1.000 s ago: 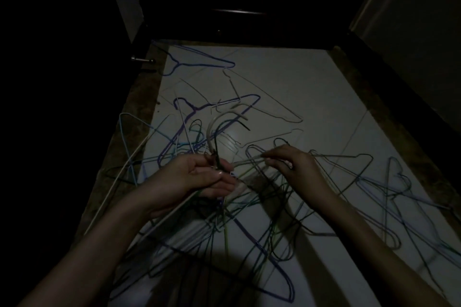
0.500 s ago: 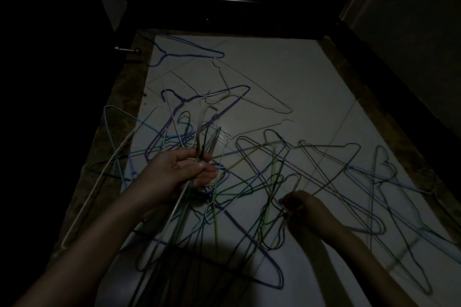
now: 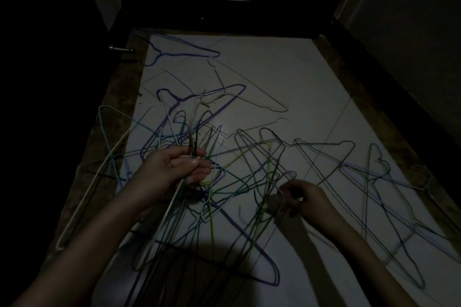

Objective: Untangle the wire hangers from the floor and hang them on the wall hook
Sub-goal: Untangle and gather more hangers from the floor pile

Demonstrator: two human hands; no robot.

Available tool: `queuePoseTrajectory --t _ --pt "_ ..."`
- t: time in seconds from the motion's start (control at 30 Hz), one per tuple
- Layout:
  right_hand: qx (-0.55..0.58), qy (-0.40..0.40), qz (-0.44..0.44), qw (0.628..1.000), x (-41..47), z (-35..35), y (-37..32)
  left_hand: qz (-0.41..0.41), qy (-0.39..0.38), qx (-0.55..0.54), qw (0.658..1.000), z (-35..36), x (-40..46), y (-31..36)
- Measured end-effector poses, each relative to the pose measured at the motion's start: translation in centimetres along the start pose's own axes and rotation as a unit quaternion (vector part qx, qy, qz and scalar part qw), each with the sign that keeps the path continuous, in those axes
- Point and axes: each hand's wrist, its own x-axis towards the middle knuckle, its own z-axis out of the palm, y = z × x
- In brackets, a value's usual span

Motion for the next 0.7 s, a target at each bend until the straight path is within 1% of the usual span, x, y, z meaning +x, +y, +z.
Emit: queuePoseTrajectory --t 0.03,0.13,0.2,0.3,0.4,0.47,0.5,0.6,0.7 --pt "0.028 0.002 0.007 1.0 -0.1 -0.2 -0.7 0.001 0.0 -0.003 1.0 0.1 0.0 0.0" --pt "0.167 -0.012 0.018 0.986 -0.5 -0.6 -3.4 0.006 0.002 -0.004 1.0 0.6 0.1 0.0" --pt "0.223 -0.011 0.011 0.975 -0.7 -0.5 -5.0 0.007 0.008 -0.014 1.0 0.9 0.2 0.0" --pt "0.339 -0.019 0.018 0.941 -0.7 -0.2 -7.1 0.0 0.012 -0.031 0.999 1.4 0.2 -0.1" --pt "0.406 -0.051 0.028 0.912 -0.5 0.3 -9.4 -0.008 0.022 -0.038 0.999 1.9 0.1 -0.1" --pt "0.435 -0.067 0.024 0.898 -0.4 0.7 -10.7 -0.013 0.03 -0.045 0.998 2.3 0.0 -0.2" --pt "0.435 -0.069 0.019 0.898 -0.3 1.0 -11.3 -0.015 0.032 -0.045 0.998 2.4 -0.1 -0.2" --pt "0.416 -0.062 0.007 0.907 -0.3 1.4 -12.7 -0.016 0.029 -0.04 0.999 2.7 -0.2 -0.4" --pt "0.382 -0.038 -0.013 0.923 -0.2 1.9 -13.1 -0.007 0.018 -0.035 0.999 2.8 -0.3 -0.5"
